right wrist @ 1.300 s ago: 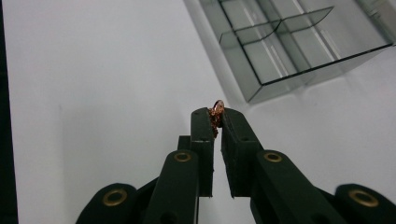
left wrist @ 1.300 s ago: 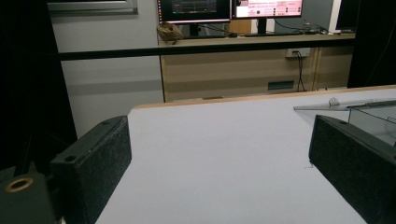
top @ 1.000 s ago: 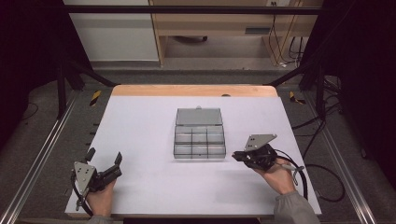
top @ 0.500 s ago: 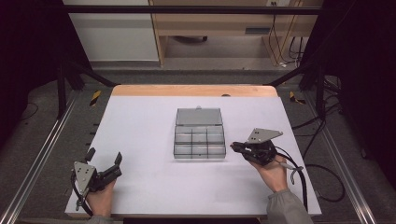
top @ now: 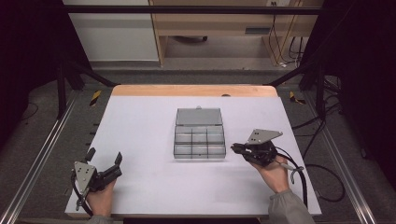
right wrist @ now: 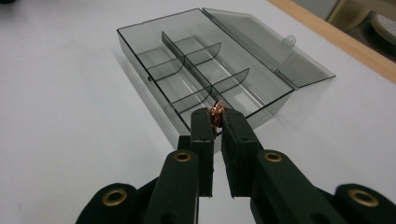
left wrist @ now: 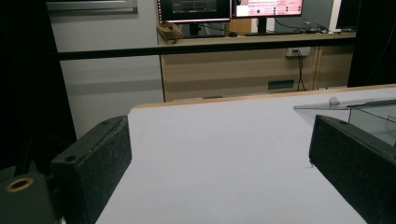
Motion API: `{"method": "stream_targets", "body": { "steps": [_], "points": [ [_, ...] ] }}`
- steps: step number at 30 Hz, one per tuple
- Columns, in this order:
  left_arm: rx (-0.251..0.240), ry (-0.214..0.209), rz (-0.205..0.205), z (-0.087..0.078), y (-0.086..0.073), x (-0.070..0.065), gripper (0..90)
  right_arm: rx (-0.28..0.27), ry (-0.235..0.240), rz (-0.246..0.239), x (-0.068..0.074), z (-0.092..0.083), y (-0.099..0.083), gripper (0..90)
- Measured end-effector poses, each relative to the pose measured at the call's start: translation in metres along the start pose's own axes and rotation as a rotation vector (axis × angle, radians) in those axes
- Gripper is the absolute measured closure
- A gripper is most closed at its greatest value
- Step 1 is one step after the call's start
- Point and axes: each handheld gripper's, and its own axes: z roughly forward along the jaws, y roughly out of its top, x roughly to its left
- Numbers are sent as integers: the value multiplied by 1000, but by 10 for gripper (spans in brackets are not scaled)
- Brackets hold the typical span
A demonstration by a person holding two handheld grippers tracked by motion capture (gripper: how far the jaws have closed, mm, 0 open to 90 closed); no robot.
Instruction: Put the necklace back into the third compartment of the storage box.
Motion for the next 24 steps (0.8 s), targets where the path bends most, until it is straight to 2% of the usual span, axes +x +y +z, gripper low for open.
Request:
{"method": "stream_targets", "body": {
  "steps": [8, 20, 24],
  "points": [
    [-1, 0, -1, 0, 0, 0, 56, -26, -30, 11, -1, -1, 1, 834],
    [0, -1, -3, 0, 0, 0, 56, -132, -95, 117, -8, 11, 10, 834],
    [0, -2, -4, 0, 0, 0, 56, -142, -101, 128, -8, 16, 12, 834]
  ]
}}
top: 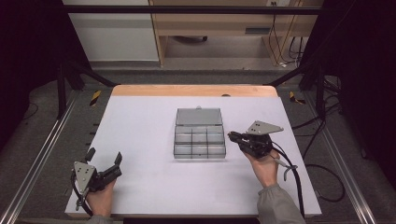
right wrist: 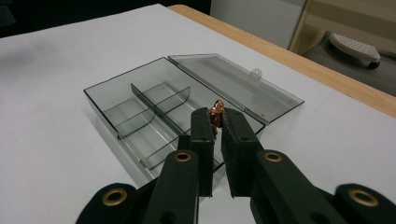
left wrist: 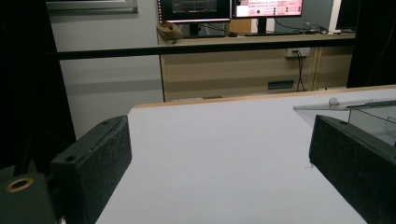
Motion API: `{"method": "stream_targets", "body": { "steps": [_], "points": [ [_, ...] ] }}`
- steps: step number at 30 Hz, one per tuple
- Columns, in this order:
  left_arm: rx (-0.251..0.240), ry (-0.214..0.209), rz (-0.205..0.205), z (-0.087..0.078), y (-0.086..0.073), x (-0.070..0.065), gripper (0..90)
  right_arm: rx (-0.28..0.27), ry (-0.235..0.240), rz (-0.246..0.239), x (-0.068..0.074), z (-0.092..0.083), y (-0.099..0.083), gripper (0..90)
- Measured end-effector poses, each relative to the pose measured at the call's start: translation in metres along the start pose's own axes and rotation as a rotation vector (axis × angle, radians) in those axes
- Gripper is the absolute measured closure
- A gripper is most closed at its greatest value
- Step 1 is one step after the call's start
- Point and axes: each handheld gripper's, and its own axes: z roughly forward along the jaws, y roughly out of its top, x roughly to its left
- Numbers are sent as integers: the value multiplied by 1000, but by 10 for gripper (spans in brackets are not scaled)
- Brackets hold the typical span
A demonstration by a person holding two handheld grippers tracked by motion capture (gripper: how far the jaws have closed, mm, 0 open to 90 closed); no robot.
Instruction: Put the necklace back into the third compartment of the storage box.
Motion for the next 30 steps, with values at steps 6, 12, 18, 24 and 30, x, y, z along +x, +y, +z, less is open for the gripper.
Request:
{"method": "stream_targets", "body": {
  "steps": [6, 12, 18, 24, 30],
  "points": [
    [0, 0, -1, 0, 0, 0, 56, -23, -5, 27, 0, 9, 1, 834],
    [0, 0, 0, 0, 0, 0, 56, -41, -8, 53, -3, 17, 2, 834],
    [0, 0, -1, 0, 0, 0, 55, -43, -11, 53, -6, 27, 7, 834],
    [1, 0, -1, 0, 0, 0, 55, -45, -9, 56, -7, 37, 12, 834],
    [1, -1, -2, 0, 0, 0, 55, -32, 0, 75, -10, 47, 7, 834]
  ]
}}
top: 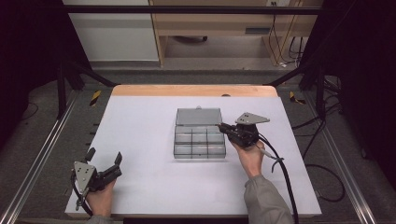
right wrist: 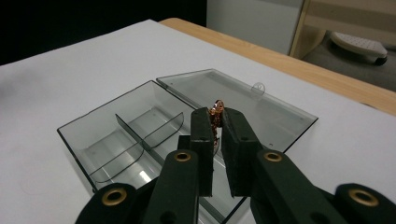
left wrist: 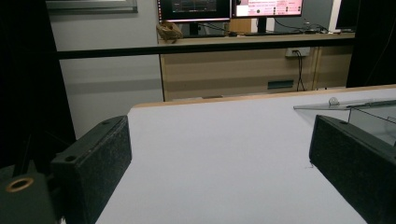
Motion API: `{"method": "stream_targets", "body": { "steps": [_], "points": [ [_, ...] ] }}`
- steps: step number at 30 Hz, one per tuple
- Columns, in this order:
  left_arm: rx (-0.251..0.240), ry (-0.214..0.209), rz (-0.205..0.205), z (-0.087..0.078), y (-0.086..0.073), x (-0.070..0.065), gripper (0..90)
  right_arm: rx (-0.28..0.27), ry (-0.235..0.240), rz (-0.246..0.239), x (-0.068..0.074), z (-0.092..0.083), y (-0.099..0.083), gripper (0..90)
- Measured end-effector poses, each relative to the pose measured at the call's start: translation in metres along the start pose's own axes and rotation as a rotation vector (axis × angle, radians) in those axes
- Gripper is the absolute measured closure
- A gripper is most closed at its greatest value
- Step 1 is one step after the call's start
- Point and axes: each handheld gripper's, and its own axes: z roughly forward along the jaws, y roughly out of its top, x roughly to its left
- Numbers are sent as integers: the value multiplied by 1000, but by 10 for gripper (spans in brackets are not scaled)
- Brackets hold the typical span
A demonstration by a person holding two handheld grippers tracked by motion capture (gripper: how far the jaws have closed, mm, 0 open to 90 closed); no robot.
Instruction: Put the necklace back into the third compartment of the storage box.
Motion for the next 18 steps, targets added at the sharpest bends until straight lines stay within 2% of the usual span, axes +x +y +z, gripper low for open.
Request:
{"method": "stream_targets", "body": {
  "steps": [9, 18],
  "points": [
    [2, 1, 1, 0, 0, 0, 57, 73, 20, 32, -5, 21, -10, 833],
    [2, 2, 2, 0, 0, 0, 57, 74, 26, 54, -5, 31, -13, 833]
  ]
}}
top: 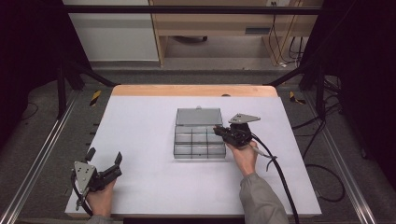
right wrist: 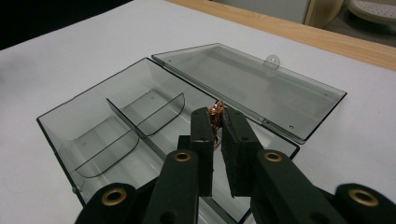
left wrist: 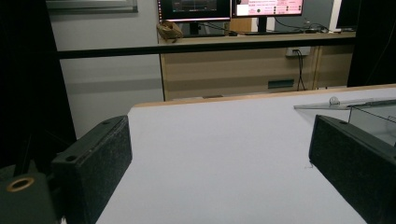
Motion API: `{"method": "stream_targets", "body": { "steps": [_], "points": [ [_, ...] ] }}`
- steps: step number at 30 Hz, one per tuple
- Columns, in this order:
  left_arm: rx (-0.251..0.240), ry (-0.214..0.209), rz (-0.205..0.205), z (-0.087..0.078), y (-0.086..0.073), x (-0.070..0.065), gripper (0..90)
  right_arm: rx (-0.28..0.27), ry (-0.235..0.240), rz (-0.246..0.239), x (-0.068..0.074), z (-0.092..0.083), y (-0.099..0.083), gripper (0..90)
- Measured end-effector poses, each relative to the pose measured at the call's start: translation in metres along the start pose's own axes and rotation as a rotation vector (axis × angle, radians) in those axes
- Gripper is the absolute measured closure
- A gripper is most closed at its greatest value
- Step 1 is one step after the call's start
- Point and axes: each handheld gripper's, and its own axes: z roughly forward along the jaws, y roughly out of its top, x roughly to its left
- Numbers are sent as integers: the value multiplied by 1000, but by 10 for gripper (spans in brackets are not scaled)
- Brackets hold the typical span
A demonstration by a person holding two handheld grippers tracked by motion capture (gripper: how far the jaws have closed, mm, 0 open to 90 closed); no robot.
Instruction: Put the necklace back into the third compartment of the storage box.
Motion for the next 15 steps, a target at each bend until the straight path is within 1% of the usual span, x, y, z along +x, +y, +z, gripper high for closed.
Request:
{"method": "stream_targets", "body": {
  "steps": [1, 2, 3, 4, 5, 7, 8, 9, 11, 12, 15],
  "points": [
    [1, 0, 0, 0, 0, 0, 57, 7, 0, 1, 0, 2, -1, 833],
    [0, 0, 0, 0, 0, 0, 57, 28, 3, -3, 0, 7, -2, 832],
    [0, 0, -1, 0, 0, 0, 57, 28, 3, -3, 0, 7, -2, 832],
    [0, -1, -1, 0, 0, 0, 57, 49, -1, -17, 1, 11, -1, 832],
    [0, -1, -3, 0, 0, 0, 57, 49, -1, -17, 1, 11, -1, 832],
    [0, -1, -5, 0, 0, 0, 57, 91, -17, -37, 4, 18, 2, 833],
    [0, -1, -5, 0, 0, 0, 57, 91, -17, -37, 4, 18, 2, 833],
    [1, 0, -7, 0, 0, 1, 57, 101, -34, -48, 5, 20, 5, 833],
    [1, 1, -7, 0, 0, 0, 58, 101, -32, -43, 5, 21, 5, 833],
    [1, 1, -6, 0, 0, 0, 58, 114, -35, -34, 4, 22, 3, 832],
    [1, 2, -6, 0, 0, 0, 58, 127, -40, -38, 3, 24, 0, 832]
  ]
}}
